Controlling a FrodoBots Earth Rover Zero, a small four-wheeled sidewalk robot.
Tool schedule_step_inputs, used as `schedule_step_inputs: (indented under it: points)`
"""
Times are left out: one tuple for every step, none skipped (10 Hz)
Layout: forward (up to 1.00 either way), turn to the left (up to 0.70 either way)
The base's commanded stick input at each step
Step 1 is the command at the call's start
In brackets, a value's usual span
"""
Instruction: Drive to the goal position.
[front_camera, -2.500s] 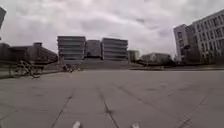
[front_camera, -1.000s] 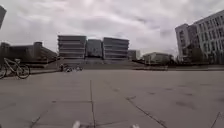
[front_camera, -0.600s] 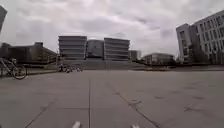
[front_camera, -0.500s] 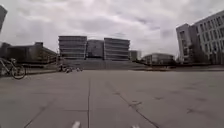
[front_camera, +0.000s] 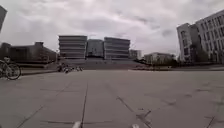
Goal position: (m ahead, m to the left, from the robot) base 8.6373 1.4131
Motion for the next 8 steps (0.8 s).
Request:
schedule_step_inputs:
  points:
    - [0.70,0.00]
    - [0.70,0.00]
    - [0.70,0.00]
    - [0.70,0.00]
    - [0.70,0.00]
    - [0.70,0.00]
    - [0.70,0.00]
    - [0.70,0.00]
